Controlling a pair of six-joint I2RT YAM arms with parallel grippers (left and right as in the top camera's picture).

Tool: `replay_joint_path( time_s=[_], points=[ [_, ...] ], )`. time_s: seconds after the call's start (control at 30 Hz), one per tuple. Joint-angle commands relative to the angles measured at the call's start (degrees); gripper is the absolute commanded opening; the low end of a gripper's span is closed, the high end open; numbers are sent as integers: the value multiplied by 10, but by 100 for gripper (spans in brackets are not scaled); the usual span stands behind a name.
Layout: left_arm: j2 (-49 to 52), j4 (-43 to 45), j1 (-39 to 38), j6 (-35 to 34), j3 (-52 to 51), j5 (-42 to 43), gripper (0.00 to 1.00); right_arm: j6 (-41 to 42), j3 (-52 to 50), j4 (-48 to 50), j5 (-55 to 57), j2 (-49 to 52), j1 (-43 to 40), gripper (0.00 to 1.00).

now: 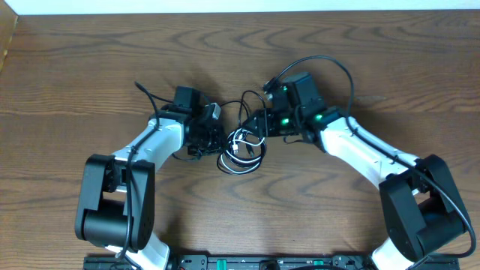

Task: Untangle cables
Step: 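Return the right gripper to the bundle center near the left gripper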

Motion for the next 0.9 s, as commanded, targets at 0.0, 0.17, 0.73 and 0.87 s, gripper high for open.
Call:
replay_joint_path(
  time_s=[0.0, 0.17, 0.73, 0.87],
  points=[
    [8, -2, 15, 30, -2, 65, 7, 32, 7, -5, 55, 0, 19, 40],
    [8, -2, 15, 30, -2, 65, 8, 49, 6, -5, 79, 24, 42, 35],
    [9, -21, 14, 1, -3, -17, 8, 69, 6, 64, 112, 80, 79, 40],
    [10, -21, 14, 1, -3, -17, 7, 73, 6, 65, 143, 82, 93, 40]
  ],
)
